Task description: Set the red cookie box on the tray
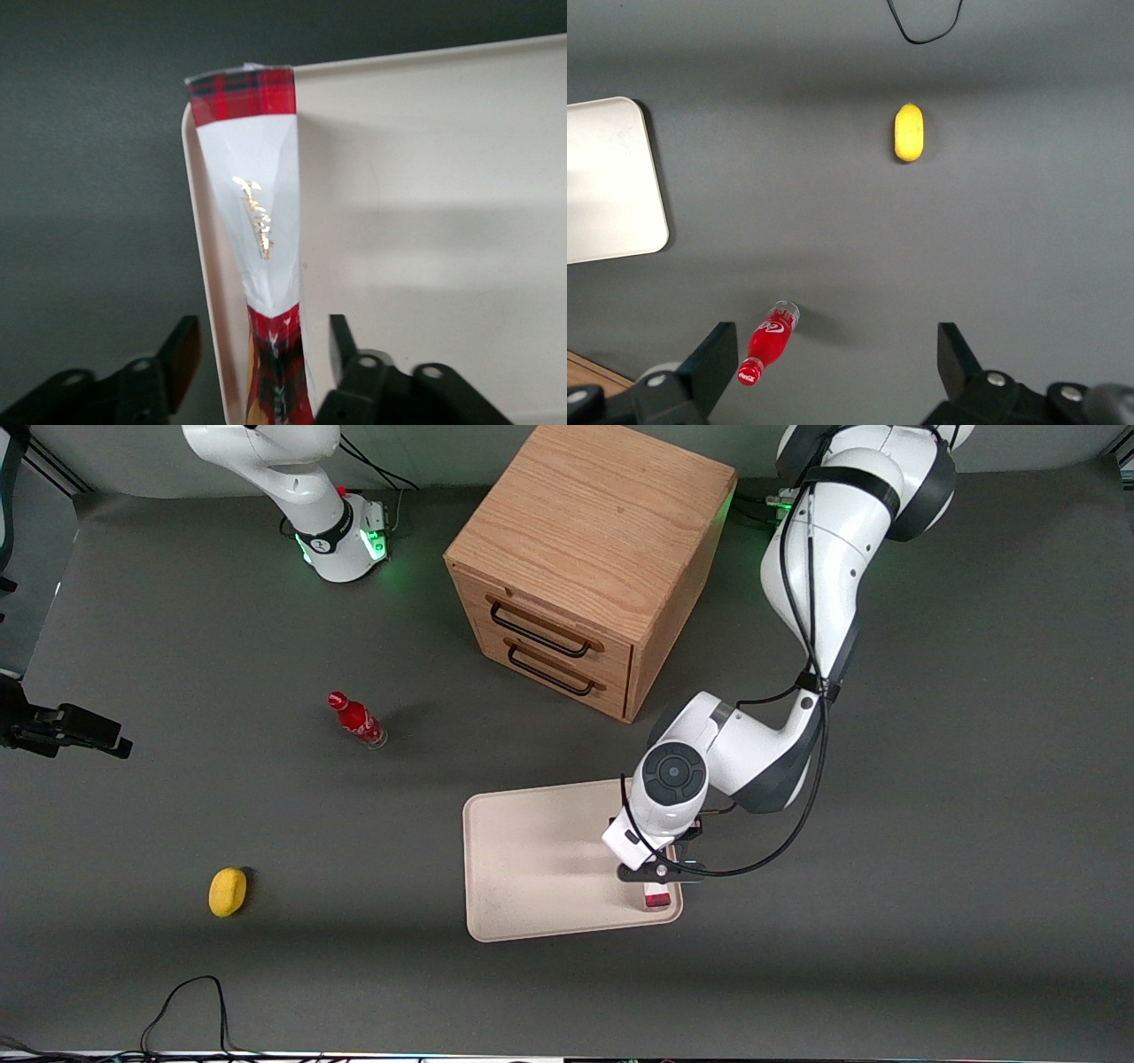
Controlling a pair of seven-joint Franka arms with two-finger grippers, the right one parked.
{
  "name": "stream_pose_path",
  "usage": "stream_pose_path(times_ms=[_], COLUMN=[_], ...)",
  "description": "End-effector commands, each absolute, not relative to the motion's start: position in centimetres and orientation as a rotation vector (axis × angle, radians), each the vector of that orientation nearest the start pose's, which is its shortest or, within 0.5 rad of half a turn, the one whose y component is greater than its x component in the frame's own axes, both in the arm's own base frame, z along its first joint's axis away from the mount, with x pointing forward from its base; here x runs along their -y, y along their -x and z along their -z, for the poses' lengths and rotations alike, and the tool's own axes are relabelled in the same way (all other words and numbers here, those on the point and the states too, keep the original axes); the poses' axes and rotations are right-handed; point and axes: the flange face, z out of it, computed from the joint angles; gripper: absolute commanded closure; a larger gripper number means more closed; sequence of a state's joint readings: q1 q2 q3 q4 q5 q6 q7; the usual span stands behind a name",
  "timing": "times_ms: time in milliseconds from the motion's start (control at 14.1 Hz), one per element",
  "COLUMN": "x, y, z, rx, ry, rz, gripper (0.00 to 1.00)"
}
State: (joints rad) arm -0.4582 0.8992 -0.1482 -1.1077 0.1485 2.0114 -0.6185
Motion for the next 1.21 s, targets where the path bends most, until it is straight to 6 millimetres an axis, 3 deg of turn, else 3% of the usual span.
stream_pose_path(times_ms=[0,213,426,568,710,852,1137], x=[39.0,38.0,36.2,34.5,29.7,25.3,16.6], y=[-64.6,-61.8,-59.0,-56.6,-54.9,-53.9,-55.4], z=[-35.2,-44.6,-51.4,-53.6,-55.4,-55.8,-56.6], rx=[0.01,0.017,0.026,0.023,0.096,0.142,0.074], ry=[3.084,3.07,3.066,3.05,3.037,3.036,3.042], rz=[0.008,-0.019,-0.008,0.011,0.045,0.09,0.04], gripper=[0.0,0.0,0.0,0.0,0.0,0.0,0.0])
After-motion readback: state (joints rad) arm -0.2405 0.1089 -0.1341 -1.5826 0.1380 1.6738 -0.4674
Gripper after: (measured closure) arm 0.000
